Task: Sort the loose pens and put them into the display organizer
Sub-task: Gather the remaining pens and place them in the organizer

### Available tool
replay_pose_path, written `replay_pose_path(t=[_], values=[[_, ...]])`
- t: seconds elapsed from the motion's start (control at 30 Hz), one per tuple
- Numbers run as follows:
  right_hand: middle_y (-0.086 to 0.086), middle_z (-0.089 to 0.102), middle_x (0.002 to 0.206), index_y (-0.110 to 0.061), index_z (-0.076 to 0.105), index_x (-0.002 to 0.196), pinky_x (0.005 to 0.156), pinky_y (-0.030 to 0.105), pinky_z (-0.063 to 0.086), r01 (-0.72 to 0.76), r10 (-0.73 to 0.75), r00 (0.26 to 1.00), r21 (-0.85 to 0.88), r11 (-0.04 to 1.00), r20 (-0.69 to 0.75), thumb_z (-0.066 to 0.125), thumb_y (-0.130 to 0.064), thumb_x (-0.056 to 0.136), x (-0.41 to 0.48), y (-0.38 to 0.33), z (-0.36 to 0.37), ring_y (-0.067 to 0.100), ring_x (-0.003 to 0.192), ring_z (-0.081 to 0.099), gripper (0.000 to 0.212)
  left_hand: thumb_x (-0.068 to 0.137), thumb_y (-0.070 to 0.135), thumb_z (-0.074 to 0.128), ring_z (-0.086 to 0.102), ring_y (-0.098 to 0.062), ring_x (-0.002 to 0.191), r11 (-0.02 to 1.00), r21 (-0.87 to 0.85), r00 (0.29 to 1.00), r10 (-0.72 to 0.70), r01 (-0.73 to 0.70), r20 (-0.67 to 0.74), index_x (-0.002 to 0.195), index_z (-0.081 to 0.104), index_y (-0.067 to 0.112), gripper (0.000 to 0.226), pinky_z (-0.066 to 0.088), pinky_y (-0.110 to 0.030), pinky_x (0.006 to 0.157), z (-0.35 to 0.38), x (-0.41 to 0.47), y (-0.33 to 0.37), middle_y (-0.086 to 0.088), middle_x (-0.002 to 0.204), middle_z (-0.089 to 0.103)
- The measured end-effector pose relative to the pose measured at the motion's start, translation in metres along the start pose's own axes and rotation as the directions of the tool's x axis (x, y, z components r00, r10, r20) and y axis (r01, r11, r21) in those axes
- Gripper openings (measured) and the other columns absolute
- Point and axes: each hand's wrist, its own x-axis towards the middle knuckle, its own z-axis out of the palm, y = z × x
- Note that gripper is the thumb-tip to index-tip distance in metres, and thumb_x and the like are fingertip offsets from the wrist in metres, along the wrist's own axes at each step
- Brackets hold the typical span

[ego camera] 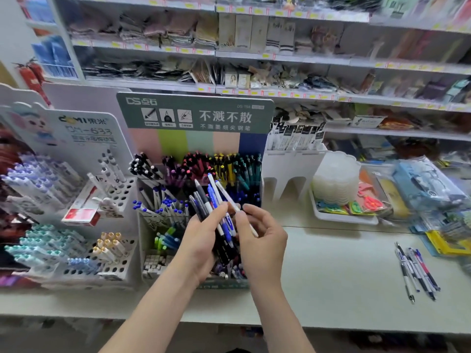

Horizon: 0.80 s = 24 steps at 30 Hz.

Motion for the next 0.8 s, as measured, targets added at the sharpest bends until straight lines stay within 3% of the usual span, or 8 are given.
replay_pose_path(t=[0.1, 0.3, 0.4, 0.5, 0.57, 0.63, 0.7, 0.8], values=[[-0.018, 0.079, 0.098, -0.026, 0.082, 0.108, 0.085, 0.031, 0.063, 0.103, -0.099, 0.995, -0.168, 0.980, 0.035, 0.077, -0.020, 0.097, 0.004, 0.003, 0.002, 0.004, 0.094, 0.076, 0.014, 0.103, 0.026, 0.068, 0.076, -0.036, 0.109, 0.998, 0.057, 1.000, -0.009, 0.011, -0.027, 0.122, 0.075, 0.010, 0.026, 0.058, -0.056, 0.101, 0.011, 0.006, 0.003, -0.016, 0.114, 0.079], [-0.019, 0.070, 0.088, -0.036, 0.078, 0.086, 0.080, 0.026, 0.053, 0.275, -0.292, 0.956, -0.370, 0.888, 0.011, 0.079, -0.024, 0.092, 0.028, 0.004, -0.016, 0.006, 0.089, 0.068, 0.014, 0.102, 0.030, 0.070, 0.075, -0.034, 0.107, 0.972, 0.233, 0.999, 0.032, -0.036, 0.021, 0.118, 0.076, 0.009, 0.027, 0.059, -0.049, 0.100, 0.028, 0.016, 0.000, -0.015, 0.110, 0.080], [-0.011, 0.067, 0.087, -0.033, 0.071, 0.088, 0.075, 0.020, 0.046, 0.189, -0.212, 0.977, -0.361, 0.913, -0.024, 0.075, -0.029, 0.095, 0.045, 0.000, -0.027, 0.007, 0.085, 0.064, 0.008, 0.103, 0.027, 0.068, 0.070, -0.035, 0.093, 0.949, 0.304, 0.995, 0.066, -0.088, 0.079, 0.115, 0.076, 0.004, 0.027, 0.060, -0.043, 0.083, 0.036, 0.015, -0.001, -0.021, 0.103, 0.077], [-0.006, 0.067, 0.092, -0.029, 0.072, 0.120, 0.078, 0.026, 0.054, 0.043, -0.009, 0.993, -0.287, 0.957, 0.119, 0.070, -0.045, 0.098, 0.062, -0.005, -0.033, 0.009, 0.081, 0.064, 0.027, 0.104, 0.028, 0.066, 0.073, -0.044, 0.101, 0.931, 0.355, 0.983, 0.015, -0.080, 0.181, 0.118, 0.078, 0.011, 0.024, 0.059, -0.056, 0.093, 0.036, 0.010, -0.004, -0.023, 0.110, 0.078], [0.000, 0.063, 0.078, -0.019, 0.077, 0.113, 0.061, 0.031, 0.053, -0.034, 0.086, 0.960, -0.191, 0.981, 0.267, 0.068, -0.040, 0.102, 0.069, -0.007, -0.037, 0.013, 0.063, 0.058, 0.025, 0.104, 0.028, 0.066, 0.073, -0.046, 0.101, 0.917, 0.389, 0.973, -0.011, -0.082, 0.232, 0.116, 0.078, 0.010, 0.024, 0.058, -0.059, 0.094, 0.033, 0.006, -0.006, -0.026, 0.111, 0.077], [0.012, 0.051, 0.068, -0.002, 0.075, 0.100, 0.044, 0.027, 0.043, -0.170, 0.170, 0.925, -0.028, 0.985, 0.339, 0.067, -0.028, 0.105, 0.069, -0.009, -0.038, 0.016, 0.049, 0.045, 0.028, 0.104, 0.024, 0.066, 0.073, -0.036, 0.089, 0.932, 0.357, 0.975, -0.019, -0.062, 0.220, 0.110, 0.078, 0.007, 0.022, 0.063, -0.049, 0.080, 0.028, 0.003, -0.007, -0.024, 0.104, 0.077], [0.021, 0.060, 0.073, -0.002, 0.076, 0.098, 0.044, 0.028, 0.045, -0.263, 0.225, 0.905, 0.060, 0.963, 0.361, 0.066, -0.027, 0.106, 0.068, -0.010, -0.037, 0.021, 0.050, 0.051, 0.028, 0.104, 0.021, 0.066, 0.074, -0.028, 0.086, 0.940, 0.338, 0.979, -0.029, -0.041, 0.200, 0.115, 0.076, 0.006, 0.021, 0.062, -0.037, 0.070, 0.021, 0.001, -0.007, -0.018, 0.105, 0.079], [0.020, 0.070, 0.079, -0.010, 0.077, 0.098, 0.047, 0.031, 0.049, -0.205, 0.174, 0.903, 0.038, 0.978, 0.392, 0.063, -0.031, 0.107, 0.067, -0.007, -0.030, 0.023, 0.050, 0.053, 0.027, 0.103, 0.025, 0.068, 0.074, -0.026, 0.086, 0.935, 0.354, 0.977, -0.045, -0.032, 0.207, 0.121, 0.073, 0.007, 0.026, 0.061, -0.037, 0.072, 0.007, -0.003, -0.005, -0.018, 0.107, 0.079]])
